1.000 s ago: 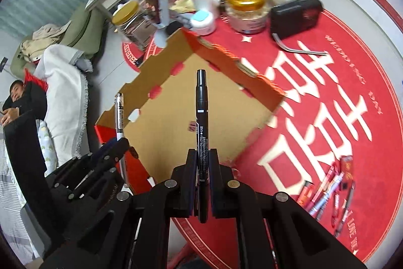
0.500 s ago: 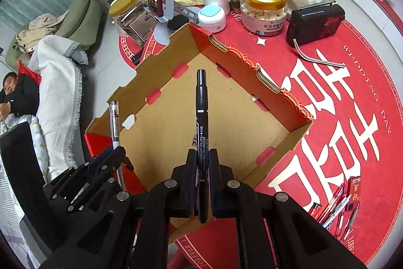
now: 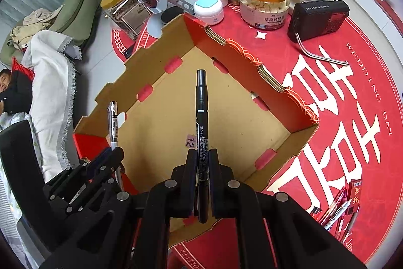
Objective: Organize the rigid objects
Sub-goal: 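Carry the silver pen in the left tool while the right tool carries the marker to the box, then open the right tool to drop the marker while the left tool releases the pen into the box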
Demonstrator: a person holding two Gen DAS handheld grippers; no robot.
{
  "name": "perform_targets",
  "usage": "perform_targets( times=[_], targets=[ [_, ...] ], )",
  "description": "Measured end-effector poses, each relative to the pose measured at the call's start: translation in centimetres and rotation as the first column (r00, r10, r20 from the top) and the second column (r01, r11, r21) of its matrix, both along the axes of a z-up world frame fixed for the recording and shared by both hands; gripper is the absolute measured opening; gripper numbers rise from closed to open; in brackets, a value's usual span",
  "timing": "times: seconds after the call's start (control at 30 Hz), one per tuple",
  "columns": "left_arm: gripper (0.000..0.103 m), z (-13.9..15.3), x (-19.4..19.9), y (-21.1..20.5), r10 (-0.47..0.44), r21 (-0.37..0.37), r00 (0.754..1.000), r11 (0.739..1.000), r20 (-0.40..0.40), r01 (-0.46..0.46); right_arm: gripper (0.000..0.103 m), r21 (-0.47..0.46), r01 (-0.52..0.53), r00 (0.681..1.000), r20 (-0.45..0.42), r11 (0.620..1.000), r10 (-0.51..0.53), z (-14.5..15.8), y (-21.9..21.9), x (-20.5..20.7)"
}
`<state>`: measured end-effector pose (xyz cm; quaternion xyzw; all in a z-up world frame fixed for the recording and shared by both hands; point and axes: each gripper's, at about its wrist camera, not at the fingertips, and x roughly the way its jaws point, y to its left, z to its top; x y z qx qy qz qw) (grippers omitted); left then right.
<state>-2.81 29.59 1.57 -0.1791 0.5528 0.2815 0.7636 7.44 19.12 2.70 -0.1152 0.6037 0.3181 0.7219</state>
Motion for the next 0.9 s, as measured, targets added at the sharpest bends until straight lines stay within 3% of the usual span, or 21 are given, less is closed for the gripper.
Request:
perform_targets(
  times=[0.9],
  targets=[
    [0.010,-4.1,2.3,-1.0,-0.050,-0.041,0.995,0.998,-0.085,0.046,0.010,-0.071,0.036,0.999,-0.025,0.997,-0.038,-4.8,-0.9,2.3]
  ],
)
